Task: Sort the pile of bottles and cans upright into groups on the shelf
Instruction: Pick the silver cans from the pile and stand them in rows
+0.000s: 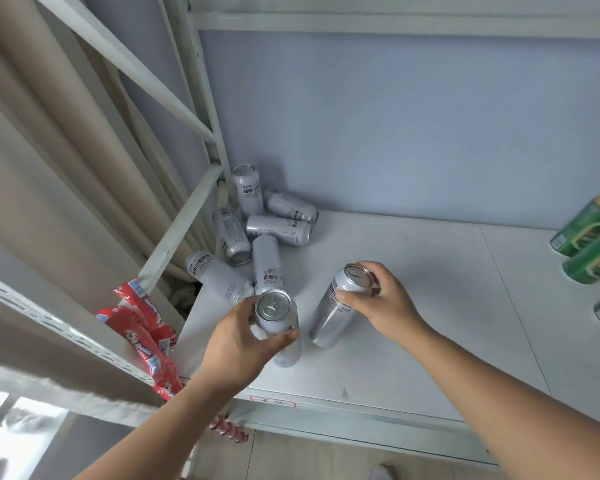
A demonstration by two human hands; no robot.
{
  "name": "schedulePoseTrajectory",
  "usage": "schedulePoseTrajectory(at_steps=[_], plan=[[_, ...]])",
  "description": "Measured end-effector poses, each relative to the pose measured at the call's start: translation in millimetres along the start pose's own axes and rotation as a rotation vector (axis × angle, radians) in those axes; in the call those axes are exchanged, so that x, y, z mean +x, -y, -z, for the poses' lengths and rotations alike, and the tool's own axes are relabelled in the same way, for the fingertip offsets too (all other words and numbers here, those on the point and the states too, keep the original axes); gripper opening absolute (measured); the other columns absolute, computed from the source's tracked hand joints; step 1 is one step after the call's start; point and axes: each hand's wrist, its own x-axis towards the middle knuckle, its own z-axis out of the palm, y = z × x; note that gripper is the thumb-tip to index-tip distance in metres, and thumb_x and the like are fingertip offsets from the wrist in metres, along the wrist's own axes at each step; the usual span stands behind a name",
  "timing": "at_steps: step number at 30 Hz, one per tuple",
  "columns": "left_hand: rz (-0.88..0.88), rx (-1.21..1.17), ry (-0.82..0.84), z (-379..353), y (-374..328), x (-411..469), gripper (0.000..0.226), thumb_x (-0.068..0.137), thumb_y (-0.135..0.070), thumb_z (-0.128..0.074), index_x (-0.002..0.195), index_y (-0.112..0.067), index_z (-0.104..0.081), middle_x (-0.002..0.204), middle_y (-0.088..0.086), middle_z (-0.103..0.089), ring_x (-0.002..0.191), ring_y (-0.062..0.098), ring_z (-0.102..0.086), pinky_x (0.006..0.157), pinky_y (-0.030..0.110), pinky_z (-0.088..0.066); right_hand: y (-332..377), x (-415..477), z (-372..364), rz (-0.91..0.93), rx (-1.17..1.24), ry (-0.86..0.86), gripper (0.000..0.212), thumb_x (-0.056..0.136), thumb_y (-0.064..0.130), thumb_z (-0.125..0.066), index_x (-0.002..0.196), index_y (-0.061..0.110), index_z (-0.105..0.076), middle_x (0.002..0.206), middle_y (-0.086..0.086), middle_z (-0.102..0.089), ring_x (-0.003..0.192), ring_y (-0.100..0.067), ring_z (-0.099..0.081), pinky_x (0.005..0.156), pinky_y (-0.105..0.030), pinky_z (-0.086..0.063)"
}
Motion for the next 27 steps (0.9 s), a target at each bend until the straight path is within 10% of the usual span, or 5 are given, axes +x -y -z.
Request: schedulePoseTrajectory(at_steps=[27], plan=[[-0.235,-0.059,0.262,-101.9,-81.0,48.0,0.047,0.07,-0.036,-0.091,0.104,-0.048,-0.061,0.1,-0.04,-0.065,0.096,-0.015,-0.061,0.077,0.005,-0.042,-7.2,-48.2,140.3,0.003,-0.126,-0.221,0.047,0.068,0.029,-0.084,0.108,0.035,-0.061,0.103,0.015,-0.07,0.095,-0.01,-0.068,0.085,-0.042,-0.058]])
